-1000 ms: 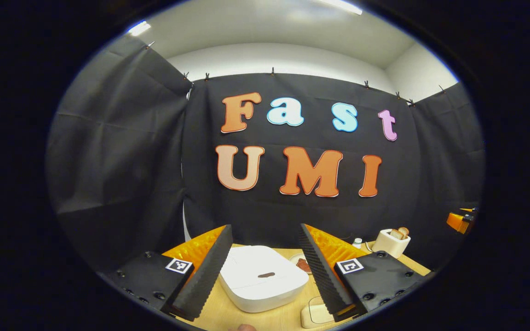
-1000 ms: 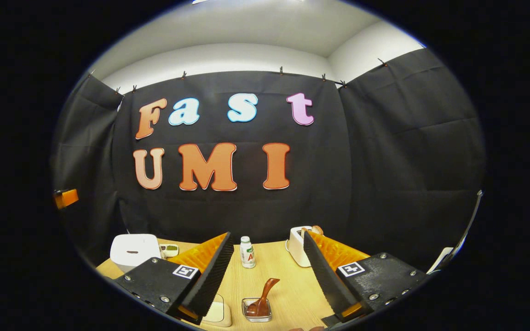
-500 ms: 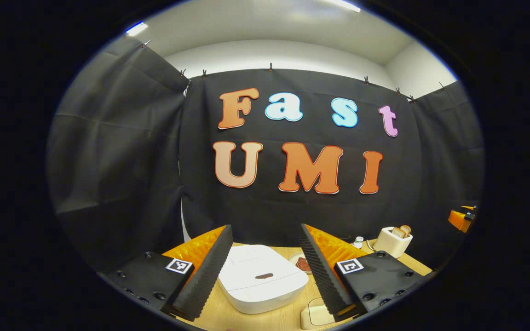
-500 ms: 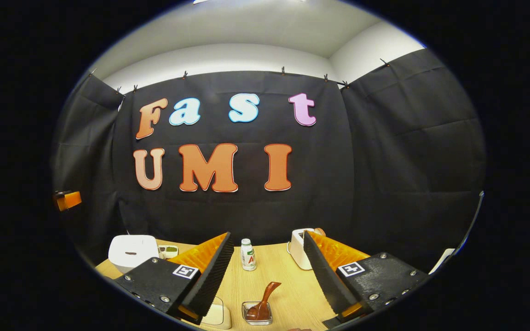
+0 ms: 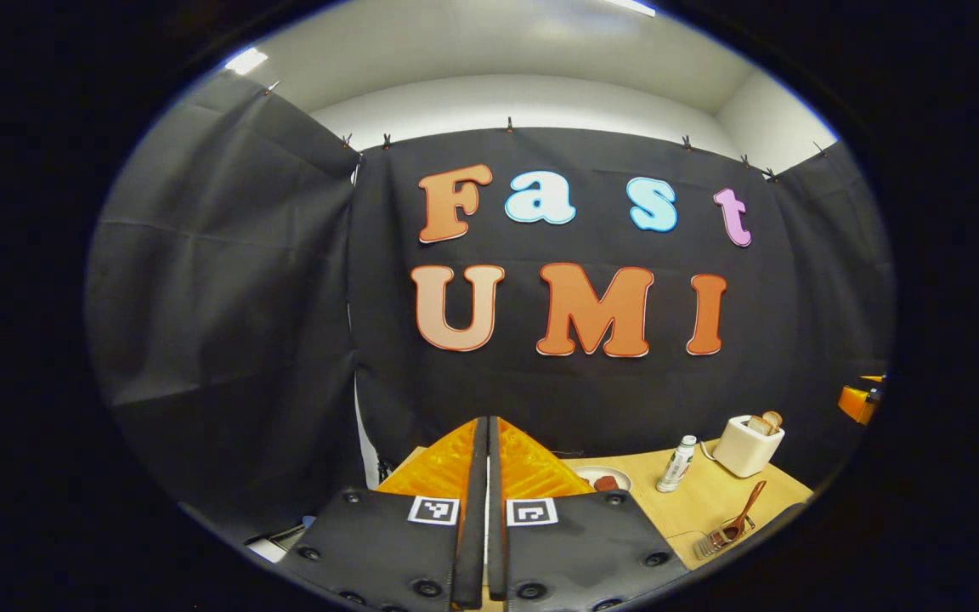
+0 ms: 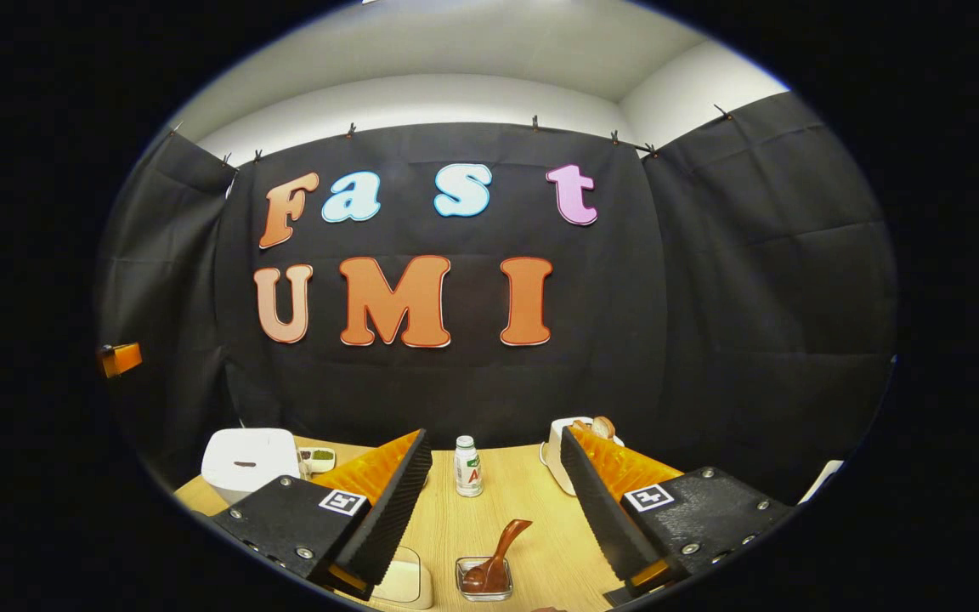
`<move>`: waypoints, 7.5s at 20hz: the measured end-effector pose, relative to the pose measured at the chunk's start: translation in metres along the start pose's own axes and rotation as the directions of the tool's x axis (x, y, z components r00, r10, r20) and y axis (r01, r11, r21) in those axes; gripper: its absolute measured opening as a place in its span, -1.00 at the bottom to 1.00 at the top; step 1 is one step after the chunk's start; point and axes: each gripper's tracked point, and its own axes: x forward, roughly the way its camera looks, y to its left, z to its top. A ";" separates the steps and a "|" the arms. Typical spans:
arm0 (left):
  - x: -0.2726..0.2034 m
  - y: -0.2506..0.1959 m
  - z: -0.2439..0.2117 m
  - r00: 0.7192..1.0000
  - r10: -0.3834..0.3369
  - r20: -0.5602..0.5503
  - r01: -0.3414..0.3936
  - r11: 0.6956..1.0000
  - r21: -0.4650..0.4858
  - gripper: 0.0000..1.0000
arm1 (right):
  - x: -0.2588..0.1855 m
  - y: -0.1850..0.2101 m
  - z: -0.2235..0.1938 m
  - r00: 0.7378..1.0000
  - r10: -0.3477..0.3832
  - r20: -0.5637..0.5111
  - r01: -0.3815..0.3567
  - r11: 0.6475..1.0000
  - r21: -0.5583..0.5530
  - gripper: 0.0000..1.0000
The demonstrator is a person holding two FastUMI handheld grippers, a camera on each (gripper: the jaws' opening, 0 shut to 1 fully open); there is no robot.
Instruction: Close the left gripper, press the button to open the rice cooker; take a wooden spoon from the chopstick holder with the right hand, scoop a spoonful of rice and pour it into the rice cooker, then put the wooden spoon back into the chopstick holder.
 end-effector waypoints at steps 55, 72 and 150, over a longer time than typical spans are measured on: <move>0.117 -0.014 -0.103 0.963 -0.086 -0.255 0.066 0.994 -0.084 -0.92 | -0.018 -0.056 -0.072 0.978 -0.126 -0.165 0.138 0.989 0.062 0.90; 0.042 0.029 0.010 0.998 0.028 -0.059 -0.027 1.000 0.008 -0.75 | 0.034 -0.015 -0.193 0.908 0.004 -0.419 0.041 0.994 0.098 0.90; 0.056 0.113 -0.060 0.983 0.068 -0.171 -0.072 0.997 -0.017 0.97 | 0.069 0.228 -0.277 0.848 0.275 -0.452 -0.115 0.930 0.350 -0.94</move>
